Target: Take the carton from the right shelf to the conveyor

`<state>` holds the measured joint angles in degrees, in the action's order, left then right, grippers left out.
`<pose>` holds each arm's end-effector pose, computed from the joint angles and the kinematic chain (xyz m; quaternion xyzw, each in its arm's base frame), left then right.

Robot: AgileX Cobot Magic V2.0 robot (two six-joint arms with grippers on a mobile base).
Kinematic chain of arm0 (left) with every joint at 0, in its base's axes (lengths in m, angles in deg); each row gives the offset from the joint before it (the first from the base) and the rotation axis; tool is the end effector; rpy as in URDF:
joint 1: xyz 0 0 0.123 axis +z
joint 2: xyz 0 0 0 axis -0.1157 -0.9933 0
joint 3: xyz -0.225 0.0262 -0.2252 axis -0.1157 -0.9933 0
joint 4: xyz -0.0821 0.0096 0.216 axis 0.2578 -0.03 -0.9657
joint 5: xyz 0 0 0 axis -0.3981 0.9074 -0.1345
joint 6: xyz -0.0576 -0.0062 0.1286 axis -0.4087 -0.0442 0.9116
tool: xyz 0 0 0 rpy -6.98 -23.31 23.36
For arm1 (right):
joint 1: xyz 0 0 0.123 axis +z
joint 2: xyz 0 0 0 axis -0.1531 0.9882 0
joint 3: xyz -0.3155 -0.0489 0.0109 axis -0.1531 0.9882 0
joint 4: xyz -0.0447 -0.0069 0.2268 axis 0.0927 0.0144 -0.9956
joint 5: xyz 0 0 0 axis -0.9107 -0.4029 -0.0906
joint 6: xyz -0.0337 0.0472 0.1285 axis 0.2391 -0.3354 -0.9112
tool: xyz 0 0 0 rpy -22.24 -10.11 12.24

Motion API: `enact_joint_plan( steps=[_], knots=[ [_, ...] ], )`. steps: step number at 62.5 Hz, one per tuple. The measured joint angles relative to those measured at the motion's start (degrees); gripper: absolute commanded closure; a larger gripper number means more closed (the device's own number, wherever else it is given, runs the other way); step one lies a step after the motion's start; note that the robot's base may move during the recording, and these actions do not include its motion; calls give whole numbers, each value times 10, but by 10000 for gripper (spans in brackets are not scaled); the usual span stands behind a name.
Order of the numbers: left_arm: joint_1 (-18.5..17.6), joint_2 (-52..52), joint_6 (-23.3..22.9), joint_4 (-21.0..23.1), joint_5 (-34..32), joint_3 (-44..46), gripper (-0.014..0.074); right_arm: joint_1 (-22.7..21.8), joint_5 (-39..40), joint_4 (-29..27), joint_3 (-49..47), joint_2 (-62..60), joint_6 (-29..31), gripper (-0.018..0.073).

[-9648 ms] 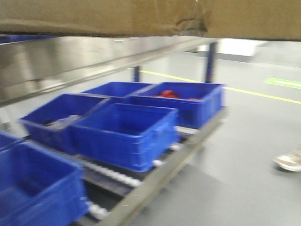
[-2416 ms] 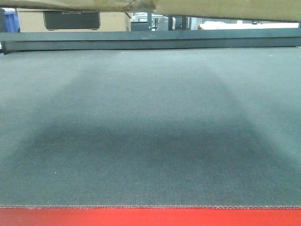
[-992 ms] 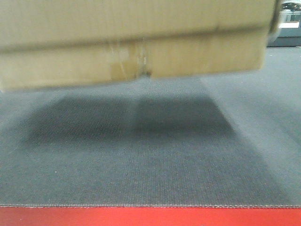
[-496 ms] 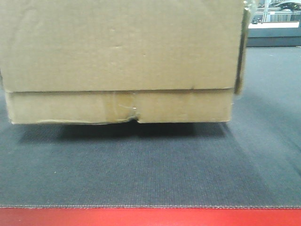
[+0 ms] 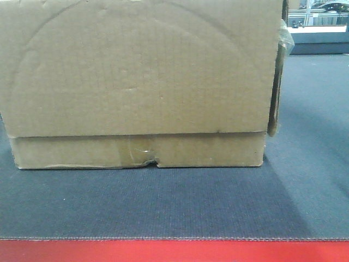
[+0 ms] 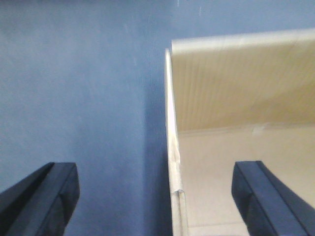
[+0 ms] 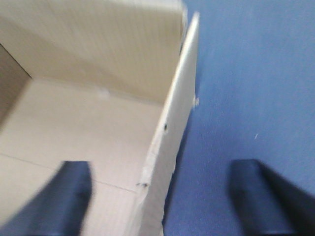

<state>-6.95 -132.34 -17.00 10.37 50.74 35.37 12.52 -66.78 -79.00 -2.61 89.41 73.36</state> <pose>0.3271 -0.0454 0.4280 0.0129 0.8646 0.0239 0.5016 0.3196 0.1321 0.4179 -0.1221 0.8813 0.1325 0.4368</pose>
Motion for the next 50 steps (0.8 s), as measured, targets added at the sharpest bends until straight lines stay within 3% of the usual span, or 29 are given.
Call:
enact_joint_plan(
  steps=[3, 9, 17, 23, 36, 50],
  knots=[
    [0, 22, 8, 0, 3, 0, 150, 0, -6, 6, 0, -17, 0, 442],
    [0, 69, 27, 0, 4, -19, 335, 0, -25, 36, 0, -59, 0, 645],
    [2, 126, 35, -1, -6, -79, 639, -7, -33, 75, 25, -104, 0, 629],
    [17, 174, 38, 5, -35, -149, 577, -28, -31, 81, 74, -140, 0, 629],
    [62, 285, 38, 64, -109, -327, 582, -96, 26, 89, 257, -237, 0, 629],
    [65, 415, 38, 78, -158, -475, 582, -112, 109, 92, 452, -368, 0, 629]
  ],
)
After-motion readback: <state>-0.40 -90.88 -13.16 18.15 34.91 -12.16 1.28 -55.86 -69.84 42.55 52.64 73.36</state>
